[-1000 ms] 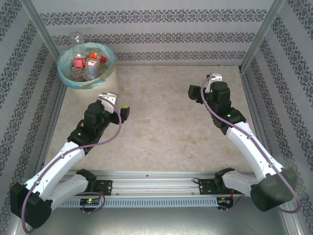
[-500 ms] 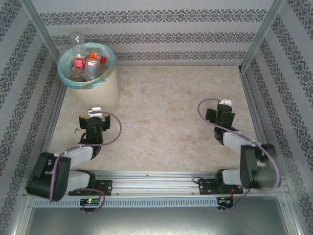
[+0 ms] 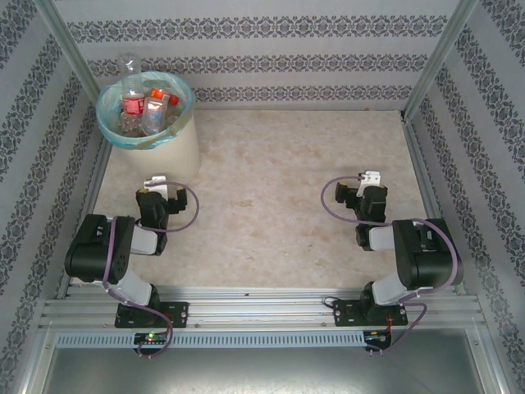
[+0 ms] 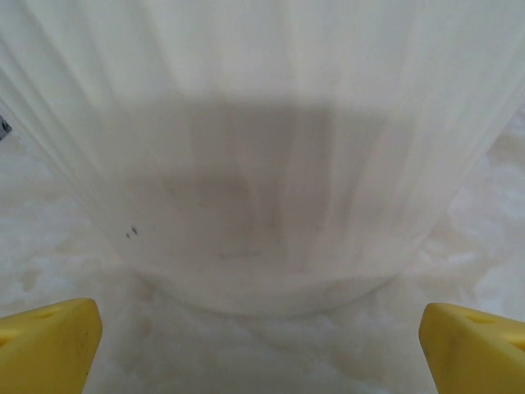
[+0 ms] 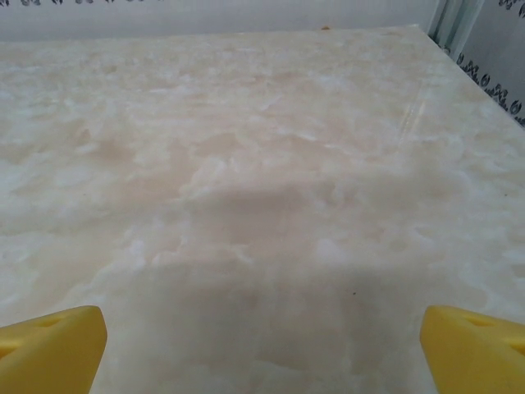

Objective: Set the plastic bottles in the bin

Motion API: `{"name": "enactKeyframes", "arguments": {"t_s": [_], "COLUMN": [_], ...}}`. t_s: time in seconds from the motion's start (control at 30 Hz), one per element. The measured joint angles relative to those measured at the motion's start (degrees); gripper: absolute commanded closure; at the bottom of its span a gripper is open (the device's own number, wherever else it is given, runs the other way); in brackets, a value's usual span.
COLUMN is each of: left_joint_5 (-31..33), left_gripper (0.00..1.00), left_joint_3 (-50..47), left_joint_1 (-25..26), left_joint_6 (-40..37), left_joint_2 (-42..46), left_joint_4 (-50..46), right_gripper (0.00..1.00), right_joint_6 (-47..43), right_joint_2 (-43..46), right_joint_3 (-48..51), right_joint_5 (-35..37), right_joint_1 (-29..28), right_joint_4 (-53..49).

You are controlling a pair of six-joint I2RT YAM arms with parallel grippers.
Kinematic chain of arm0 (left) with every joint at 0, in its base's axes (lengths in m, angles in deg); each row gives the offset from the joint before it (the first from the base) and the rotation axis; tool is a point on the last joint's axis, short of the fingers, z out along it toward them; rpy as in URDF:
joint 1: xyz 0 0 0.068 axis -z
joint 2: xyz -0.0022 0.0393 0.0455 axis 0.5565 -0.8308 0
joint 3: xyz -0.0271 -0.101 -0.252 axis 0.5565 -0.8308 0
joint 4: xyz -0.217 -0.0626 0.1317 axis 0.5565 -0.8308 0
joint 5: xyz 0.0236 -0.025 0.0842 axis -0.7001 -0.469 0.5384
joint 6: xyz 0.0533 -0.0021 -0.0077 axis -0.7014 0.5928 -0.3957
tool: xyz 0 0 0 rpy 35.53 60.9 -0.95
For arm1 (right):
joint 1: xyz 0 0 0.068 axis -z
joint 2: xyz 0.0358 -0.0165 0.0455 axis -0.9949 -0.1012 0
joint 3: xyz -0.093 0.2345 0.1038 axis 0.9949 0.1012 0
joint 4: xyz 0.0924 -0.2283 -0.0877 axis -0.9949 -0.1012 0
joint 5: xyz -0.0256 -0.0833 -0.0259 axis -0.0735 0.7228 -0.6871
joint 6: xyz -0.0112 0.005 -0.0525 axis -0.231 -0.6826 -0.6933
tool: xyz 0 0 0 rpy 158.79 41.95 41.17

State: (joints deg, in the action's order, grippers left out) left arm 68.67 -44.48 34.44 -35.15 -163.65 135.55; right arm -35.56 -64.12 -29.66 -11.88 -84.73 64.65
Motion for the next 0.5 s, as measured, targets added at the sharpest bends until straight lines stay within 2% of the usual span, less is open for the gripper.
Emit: {"name": "enactKeyframes", "arguments": {"t_s": [0.5], "left_joint_5": [-3.63], "left_gripper": [0.0], "left_joint_3": [3.96], "left_joint_1": [0.02], "left_joint_6": [0.04], "left_joint_2": [-0.02], "left_joint_4": [-3.43], "right_gripper": [0.02], "right_joint_6": [-0.94], "right_joint_2": [0.0], "right_joint_3": [-1.51], "right_joint_5": [-0.04], "right_joint_1": [-0.11], "right_joint_4": [0.44]}}
